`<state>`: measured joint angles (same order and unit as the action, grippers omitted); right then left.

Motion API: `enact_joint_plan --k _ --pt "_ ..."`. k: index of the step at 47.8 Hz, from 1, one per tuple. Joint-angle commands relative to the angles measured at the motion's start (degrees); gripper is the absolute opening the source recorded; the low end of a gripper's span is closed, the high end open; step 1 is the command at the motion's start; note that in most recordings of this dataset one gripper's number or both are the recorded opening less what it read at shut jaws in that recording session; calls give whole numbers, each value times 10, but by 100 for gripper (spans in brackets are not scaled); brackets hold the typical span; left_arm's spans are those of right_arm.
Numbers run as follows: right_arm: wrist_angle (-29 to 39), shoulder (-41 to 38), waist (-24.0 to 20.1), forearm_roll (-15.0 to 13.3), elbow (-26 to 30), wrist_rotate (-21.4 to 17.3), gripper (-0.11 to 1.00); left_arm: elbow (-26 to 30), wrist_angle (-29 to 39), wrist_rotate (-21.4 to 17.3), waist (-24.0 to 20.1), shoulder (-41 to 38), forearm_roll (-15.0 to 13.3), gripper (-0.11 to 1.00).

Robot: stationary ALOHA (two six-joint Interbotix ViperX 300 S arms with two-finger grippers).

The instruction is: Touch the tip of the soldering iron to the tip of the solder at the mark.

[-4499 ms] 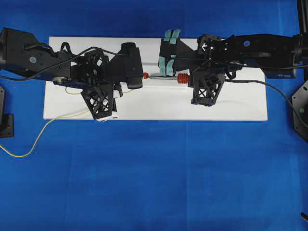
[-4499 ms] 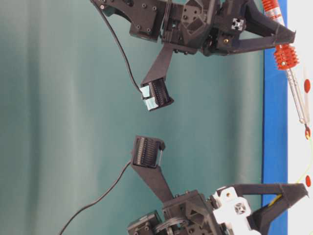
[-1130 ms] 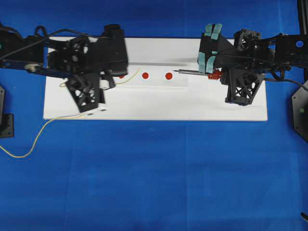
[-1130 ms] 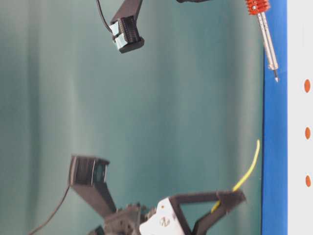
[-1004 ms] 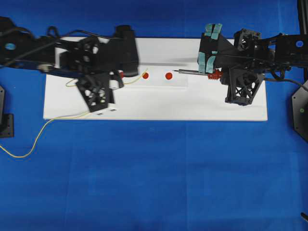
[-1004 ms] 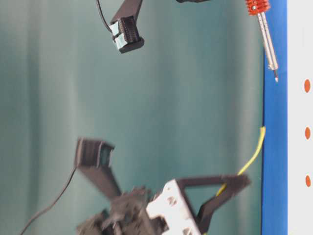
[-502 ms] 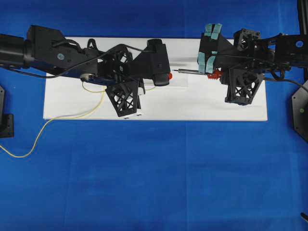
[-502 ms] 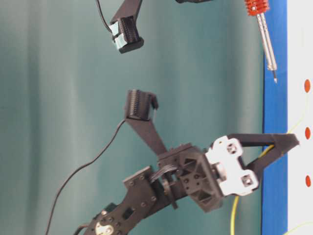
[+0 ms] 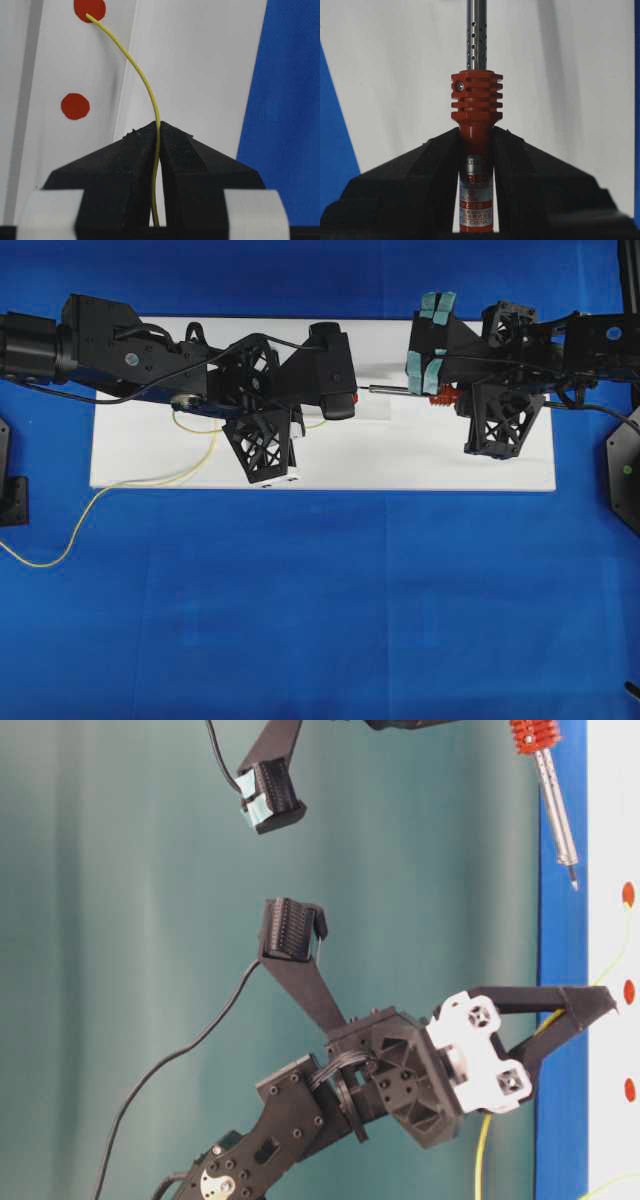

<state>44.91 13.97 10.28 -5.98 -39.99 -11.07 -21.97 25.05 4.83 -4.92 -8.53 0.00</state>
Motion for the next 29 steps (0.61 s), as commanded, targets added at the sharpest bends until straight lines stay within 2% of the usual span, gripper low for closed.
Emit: enact_joint_plan --k 1,29 --pt "-4 4 -1 -2 10 0 6 11 -2 0 4 8 1 0" --pt "-23 -52 -1 -1 19 1 6 11 -1 0 4 9 1 0"
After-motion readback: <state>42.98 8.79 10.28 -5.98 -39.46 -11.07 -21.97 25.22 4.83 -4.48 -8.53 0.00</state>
